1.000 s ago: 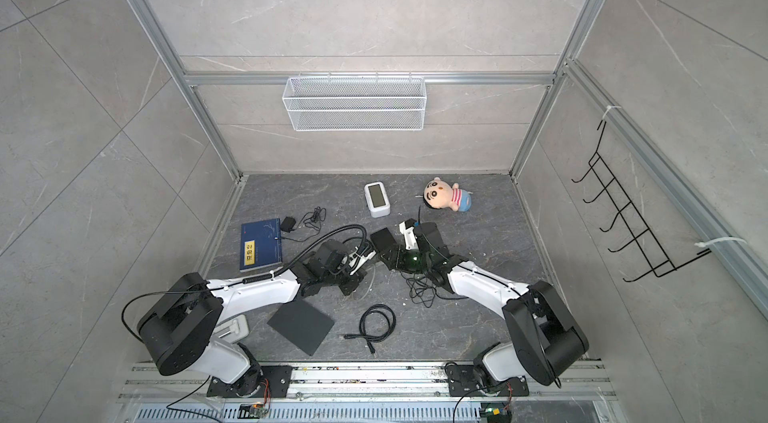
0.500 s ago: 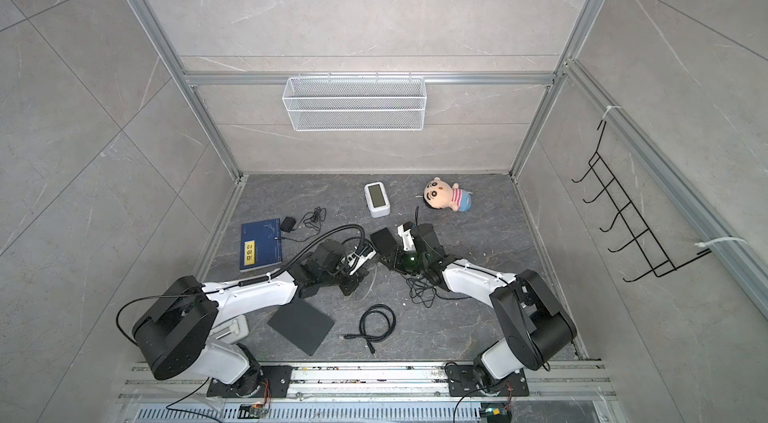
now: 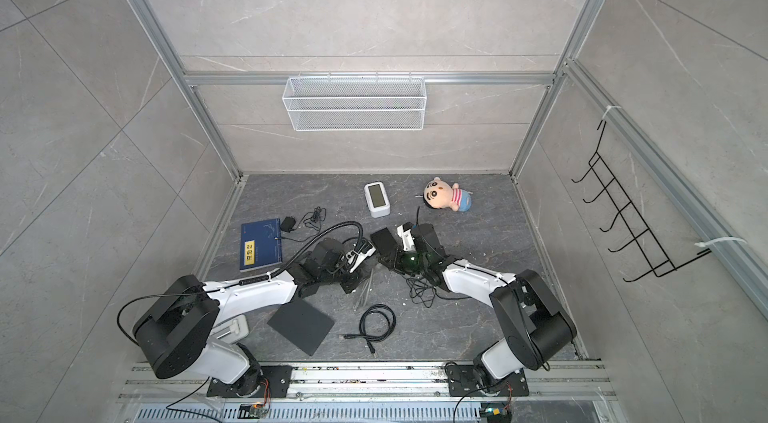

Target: Insert the plug into the switch port

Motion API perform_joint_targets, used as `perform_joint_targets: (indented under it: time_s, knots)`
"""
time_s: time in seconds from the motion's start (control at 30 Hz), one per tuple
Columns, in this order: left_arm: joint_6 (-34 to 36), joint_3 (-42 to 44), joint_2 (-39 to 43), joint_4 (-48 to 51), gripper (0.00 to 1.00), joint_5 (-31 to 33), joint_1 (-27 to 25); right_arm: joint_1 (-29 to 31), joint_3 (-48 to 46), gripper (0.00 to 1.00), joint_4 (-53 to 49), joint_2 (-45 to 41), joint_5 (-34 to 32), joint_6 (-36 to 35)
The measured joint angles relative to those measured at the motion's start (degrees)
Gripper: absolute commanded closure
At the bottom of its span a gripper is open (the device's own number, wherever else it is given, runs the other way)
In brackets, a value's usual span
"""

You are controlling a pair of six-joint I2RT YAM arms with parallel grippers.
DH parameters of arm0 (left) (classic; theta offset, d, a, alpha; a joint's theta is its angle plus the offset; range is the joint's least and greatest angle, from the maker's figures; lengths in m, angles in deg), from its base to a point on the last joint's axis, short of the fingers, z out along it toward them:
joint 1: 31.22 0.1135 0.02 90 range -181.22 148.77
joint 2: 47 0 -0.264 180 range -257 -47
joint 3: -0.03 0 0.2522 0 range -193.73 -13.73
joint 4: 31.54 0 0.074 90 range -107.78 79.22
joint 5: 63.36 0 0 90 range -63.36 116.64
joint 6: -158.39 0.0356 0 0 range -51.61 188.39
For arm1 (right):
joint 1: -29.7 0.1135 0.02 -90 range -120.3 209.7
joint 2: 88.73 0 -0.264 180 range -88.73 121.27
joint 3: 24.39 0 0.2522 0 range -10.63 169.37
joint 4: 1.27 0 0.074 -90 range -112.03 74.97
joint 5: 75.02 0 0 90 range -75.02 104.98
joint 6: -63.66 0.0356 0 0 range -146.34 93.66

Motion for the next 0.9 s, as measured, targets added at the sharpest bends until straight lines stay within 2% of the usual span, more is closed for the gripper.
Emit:
perform_joint_targets:
  time_s: [0.17, 0.4, 0.53, 0.7, 0.9]
  knots:
    - [-0.50, 0.00, 0.07, -0.04, 0.59, 1.20, 1.07, 0.00, 0.00, 0.89, -0.66, 0.22, -0.09, -0.04]
    - [-5.49, -0.15, 6.21, -0.26, 0.55, -1.55, 8.52, 0.02, 0.02, 0.90, -3.06, 0.24, -1.38, -1.09]
    - [-6.69, -2.10, 7.61, -0.44, 0.53, -5.25, 6.14, 0.00, 0.17, 0.90, -3.52, 0.57, -2.01, -1.53]
    - [-5.95, -4.26, 5.53, -0.44, 0.52, -7.34, 1.57, 0.02, 0.46, 0.90, -4.11, 0.76, -2.25, -1.57]
    - [-4.28, -4.37, -0.26, 0.85, 0.53, -7.48, 0.87, 0.00, 2.08, 0.90, -5.95, 0.76, -2.62, -1.99]
